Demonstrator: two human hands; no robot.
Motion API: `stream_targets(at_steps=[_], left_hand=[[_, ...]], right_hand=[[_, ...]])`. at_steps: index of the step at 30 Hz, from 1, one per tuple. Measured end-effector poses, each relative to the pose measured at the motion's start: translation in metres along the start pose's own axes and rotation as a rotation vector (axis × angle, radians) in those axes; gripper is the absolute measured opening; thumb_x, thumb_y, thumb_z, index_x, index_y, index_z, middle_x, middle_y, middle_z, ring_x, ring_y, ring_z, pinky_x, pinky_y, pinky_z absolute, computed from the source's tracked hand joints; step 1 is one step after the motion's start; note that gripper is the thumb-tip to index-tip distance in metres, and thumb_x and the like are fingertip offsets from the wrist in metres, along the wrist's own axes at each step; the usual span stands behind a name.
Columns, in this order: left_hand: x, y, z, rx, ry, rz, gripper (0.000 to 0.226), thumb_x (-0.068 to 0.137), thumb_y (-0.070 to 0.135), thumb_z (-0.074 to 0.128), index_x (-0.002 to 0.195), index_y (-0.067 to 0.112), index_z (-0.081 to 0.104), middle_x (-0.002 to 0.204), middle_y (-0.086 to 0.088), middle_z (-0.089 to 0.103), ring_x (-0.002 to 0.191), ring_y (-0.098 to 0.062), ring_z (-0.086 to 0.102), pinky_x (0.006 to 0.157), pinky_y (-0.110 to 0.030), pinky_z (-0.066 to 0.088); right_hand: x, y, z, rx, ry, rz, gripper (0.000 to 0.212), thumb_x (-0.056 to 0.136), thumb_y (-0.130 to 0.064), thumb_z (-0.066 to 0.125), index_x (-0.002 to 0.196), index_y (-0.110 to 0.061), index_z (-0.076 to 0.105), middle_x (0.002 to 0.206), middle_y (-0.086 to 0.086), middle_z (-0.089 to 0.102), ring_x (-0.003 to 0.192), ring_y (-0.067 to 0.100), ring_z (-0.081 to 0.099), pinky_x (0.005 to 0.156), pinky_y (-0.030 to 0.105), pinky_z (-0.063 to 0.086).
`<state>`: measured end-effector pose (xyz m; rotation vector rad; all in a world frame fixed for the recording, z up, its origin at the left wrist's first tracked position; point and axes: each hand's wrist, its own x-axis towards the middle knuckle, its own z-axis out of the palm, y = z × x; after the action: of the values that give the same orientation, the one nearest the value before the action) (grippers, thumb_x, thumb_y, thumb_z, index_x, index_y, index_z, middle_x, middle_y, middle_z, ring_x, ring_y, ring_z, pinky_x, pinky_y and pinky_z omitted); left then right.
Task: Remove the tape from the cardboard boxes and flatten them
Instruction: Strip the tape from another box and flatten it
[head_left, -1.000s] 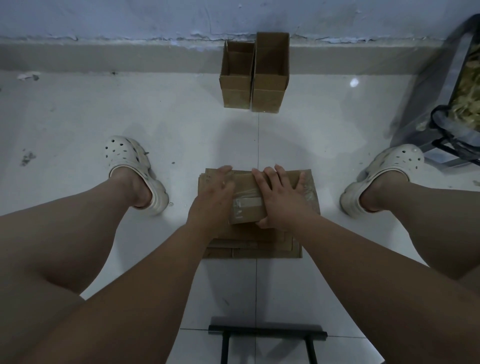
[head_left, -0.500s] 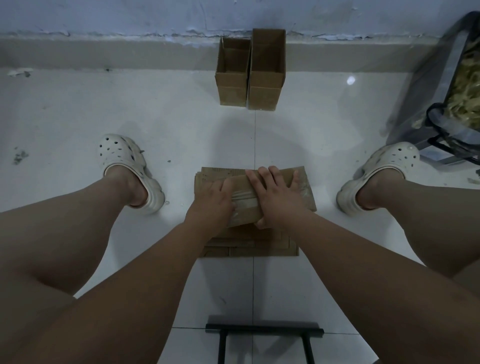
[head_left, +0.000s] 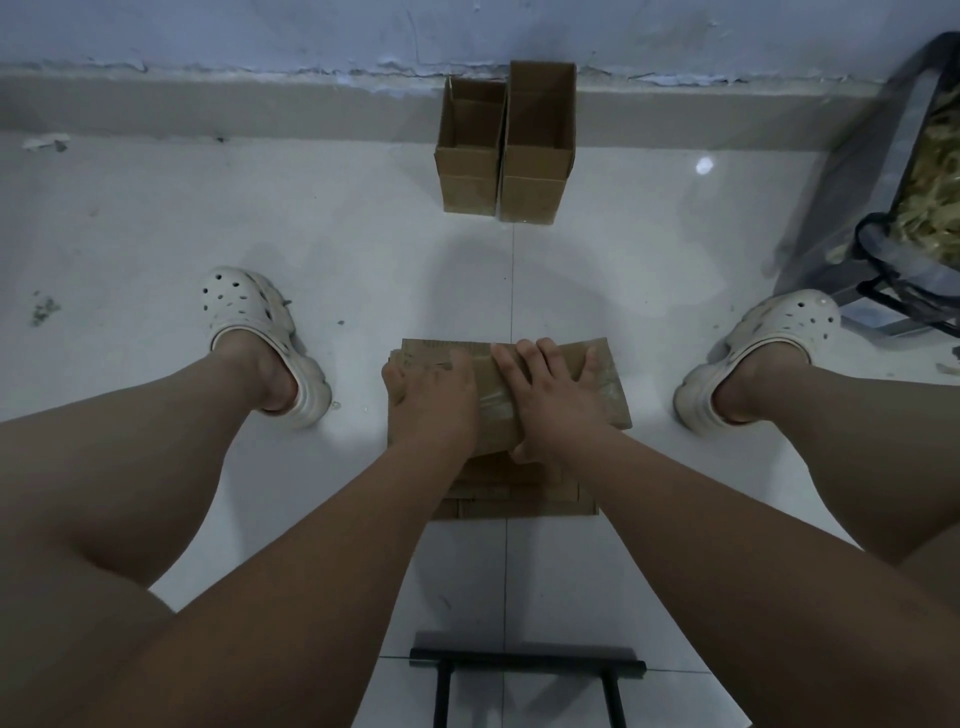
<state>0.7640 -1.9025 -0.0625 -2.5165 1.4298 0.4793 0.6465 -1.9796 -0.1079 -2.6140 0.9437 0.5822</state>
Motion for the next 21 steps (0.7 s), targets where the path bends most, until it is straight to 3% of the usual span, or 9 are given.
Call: stream_targets(at_steps=[4,8,11,13,14,18,21], left_hand=[[-0.008,-0.013,0.009,-0.142,0.125,0.106,0.034,0.082,0.021,0.062,0.115,0.023,0.053,0.117,-0.001,0.054,0.111,-0.023,0.040,0.093,-0.035,0.028],[-0.027,-0.020,0.030,-0.634,0.129,0.153,0.053,0.089,-0.003,0.049,0.138,0.017,0.045,0.143,-0.003,0.038,0.125,-0.022,0.039,0.102,-0.028,0.039],[-0.032,-0.008,0.032,-0.906,0.158,0.106,0.071,0.089,-0.010,0.039,0.147,0.028,0.027,0.147,0.008,0.028,0.127,0.008,0.027,0.093,0.004,0.025],[-0.028,0.001,0.026,-1.080,0.200,0.000,0.073,0.092,-0.005,0.039,0.148,0.036,0.019,0.138,0.017,0.029,0.107,0.035,0.022,0.077,0.012,0.025],[-0.027,0.004,0.024,-1.130,0.217,-0.061,0.073,0.093,-0.002,0.039,0.148,0.039,0.015,0.140,0.018,0.028,0.105,0.037,0.021,0.074,0.011,0.026],[-0.012,0.005,0.012,-1.272,0.342,-0.385,0.066,0.095,0.011,0.046,0.150,0.033,0.016,0.157,0.012,0.009,0.128,0.010,0.016,0.088,0.006,0.021],[0.004,0.002,0.003,-1.097,0.245,-0.461,0.047,0.093,0.029,0.055,0.138,0.017,0.046,0.143,-0.001,0.041,0.128,-0.012,0.041,0.095,-0.014,0.034]], right_hand=[[0.001,0.005,-0.005,0.094,0.002,0.058,0.126,0.067,-0.054,0.076,0.149,-0.032,-0.018,0.151,0.000,-0.002,0.146,0.029,-0.008,0.108,0.072,0.000],[-0.004,-0.003,-0.007,0.096,0.034,0.111,0.122,0.072,-0.057,0.070,0.150,-0.028,-0.019,0.153,0.002,-0.001,0.146,0.031,-0.006,0.108,0.072,-0.001],[-0.009,-0.014,-0.004,0.063,0.092,0.189,0.120,0.072,-0.064,0.064,0.149,-0.028,-0.021,0.151,0.008,0.004,0.142,0.034,0.002,0.110,0.068,-0.006],[-0.014,-0.020,0.000,0.080,0.149,0.215,0.117,0.072,-0.066,0.062,0.147,-0.035,-0.022,0.148,0.012,0.006,0.138,0.036,0.005,0.112,0.062,-0.004],[-0.017,-0.023,0.002,0.084,0.181,0.218,0.115,0.072,-0.067,0.062,0.146,-0.039,-0.023,0.146,0.013,0.007,0.136,0.037,0.006,0.113,0.060,-0.002],[-0.023,-0.032,0.008,0.045,0.231,0.216,0.117,0.071,-0.070,0.062,0.142,-0.044,-0.026,0.141,0.017,0.007,0.129,0.037,0.008,0.108,0.055,0.002],[-0.026,-0.035,0.012,0.034,0.227,0.189,0.119,0.070,-0.076,0.060,0.143,-0.042,-0.027,0.140,0.017,0.006,0.130,0.036,0.008,0.106,0.054,-0.001]])
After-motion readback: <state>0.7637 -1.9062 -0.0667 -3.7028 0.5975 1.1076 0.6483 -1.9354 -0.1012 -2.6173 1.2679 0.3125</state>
